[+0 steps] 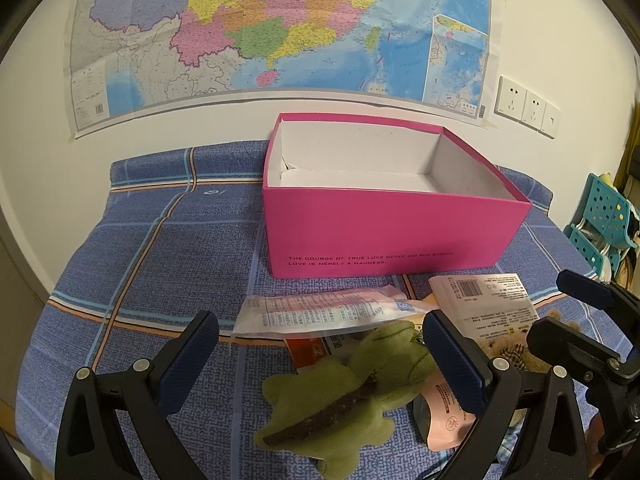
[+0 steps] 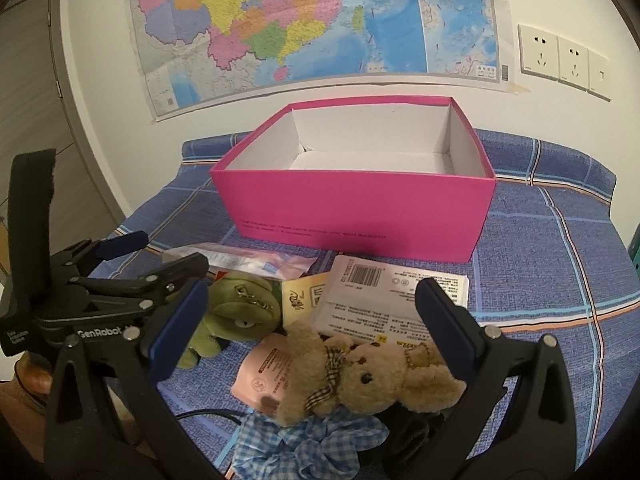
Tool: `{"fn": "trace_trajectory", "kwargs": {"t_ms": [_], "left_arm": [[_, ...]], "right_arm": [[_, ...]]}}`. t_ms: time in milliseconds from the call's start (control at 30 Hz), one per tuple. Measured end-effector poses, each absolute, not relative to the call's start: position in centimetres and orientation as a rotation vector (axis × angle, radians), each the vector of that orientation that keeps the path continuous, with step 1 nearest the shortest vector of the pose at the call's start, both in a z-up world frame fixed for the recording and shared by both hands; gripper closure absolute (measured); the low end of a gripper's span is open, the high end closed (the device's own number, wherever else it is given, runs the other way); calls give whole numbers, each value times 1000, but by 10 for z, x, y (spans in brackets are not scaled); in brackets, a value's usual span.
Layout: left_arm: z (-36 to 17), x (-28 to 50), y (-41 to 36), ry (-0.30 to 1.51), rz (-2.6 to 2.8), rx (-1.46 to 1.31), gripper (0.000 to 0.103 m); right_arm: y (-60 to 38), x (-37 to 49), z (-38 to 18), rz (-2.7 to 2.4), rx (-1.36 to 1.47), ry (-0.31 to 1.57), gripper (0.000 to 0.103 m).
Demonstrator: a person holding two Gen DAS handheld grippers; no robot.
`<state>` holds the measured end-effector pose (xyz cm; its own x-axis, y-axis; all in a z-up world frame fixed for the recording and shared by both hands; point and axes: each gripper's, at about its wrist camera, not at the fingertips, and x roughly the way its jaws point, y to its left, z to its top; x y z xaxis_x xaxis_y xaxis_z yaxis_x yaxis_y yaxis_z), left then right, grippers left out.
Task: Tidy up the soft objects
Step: 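Move the right tool toward the clear plastic packet beside the pink box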
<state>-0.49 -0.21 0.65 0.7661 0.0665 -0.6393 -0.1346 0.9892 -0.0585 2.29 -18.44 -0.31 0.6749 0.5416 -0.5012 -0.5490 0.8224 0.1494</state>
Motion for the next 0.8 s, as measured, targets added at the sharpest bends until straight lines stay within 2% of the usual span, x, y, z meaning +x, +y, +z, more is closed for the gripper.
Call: {"fn": "trace_trajectory", "kwargs": {"t_ms": [800], "left_arm": [[4,-2,0,696,107,-101,0]], "right_arm": [[-181,32,-7,657,5,588,0]]}}
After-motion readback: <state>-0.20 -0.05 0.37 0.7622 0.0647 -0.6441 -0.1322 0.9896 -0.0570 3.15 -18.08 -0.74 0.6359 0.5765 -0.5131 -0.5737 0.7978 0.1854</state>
